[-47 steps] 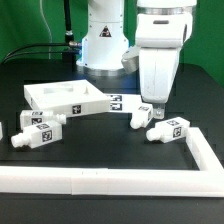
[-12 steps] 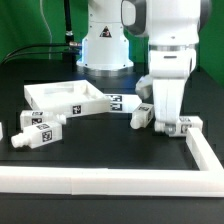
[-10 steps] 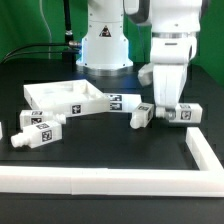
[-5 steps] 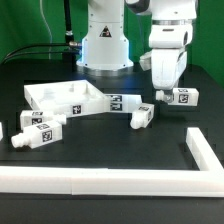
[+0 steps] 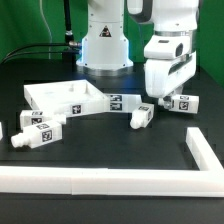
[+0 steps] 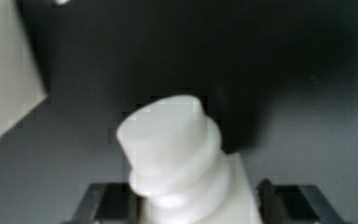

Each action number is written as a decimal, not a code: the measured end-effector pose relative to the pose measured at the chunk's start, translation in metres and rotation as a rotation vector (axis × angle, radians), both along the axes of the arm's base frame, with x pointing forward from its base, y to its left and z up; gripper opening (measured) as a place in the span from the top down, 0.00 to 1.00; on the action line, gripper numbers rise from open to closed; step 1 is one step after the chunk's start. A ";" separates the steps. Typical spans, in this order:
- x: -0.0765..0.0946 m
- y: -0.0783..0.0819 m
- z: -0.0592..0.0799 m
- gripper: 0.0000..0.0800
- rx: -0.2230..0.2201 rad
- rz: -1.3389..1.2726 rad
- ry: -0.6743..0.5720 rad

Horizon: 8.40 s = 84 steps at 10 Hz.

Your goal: Assemble one leg

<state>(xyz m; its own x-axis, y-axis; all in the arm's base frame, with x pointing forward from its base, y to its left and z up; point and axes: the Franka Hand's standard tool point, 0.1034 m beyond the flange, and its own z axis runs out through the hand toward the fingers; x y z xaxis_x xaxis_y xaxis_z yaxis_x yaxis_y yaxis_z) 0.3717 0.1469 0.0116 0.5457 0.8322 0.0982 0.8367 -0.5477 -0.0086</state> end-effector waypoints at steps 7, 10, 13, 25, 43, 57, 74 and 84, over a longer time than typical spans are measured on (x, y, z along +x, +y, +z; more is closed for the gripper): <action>-0.004 -0.002 -0.002 0.22 0.002 -0.043 0.007; -0.001 -0.009 0.051 0.19 -0.043 -0.393 0.067; 0.013 -0.016 0.056 0.19 -0.025 -0.438 0.068; 0.031 -0.086 0.015 0.19 -0.048 -0.857 0.183; -0.013 -0.099 -0.003 0.64 -0.058 -0.953 0.164; 0.010 -0.147 0.063 0.19 -0.032 -0.861 0.183; -0.002 -0.324 0.014 0.19 -0.111 -0.560 0.139; -0.015 -0.331 -0.002 0.90 -0.122 -0.567 0.165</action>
Offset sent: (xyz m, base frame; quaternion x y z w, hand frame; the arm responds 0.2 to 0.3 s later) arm 0.0000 0.0000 0.0000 0.0000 0.0000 0.0000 1.0000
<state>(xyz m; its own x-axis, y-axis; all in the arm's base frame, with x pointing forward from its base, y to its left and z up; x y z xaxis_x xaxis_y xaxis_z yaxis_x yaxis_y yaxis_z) 0.3565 -0.1841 0.0094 0.9075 0.4071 -0.1035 0.4070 -0.9131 -0.0227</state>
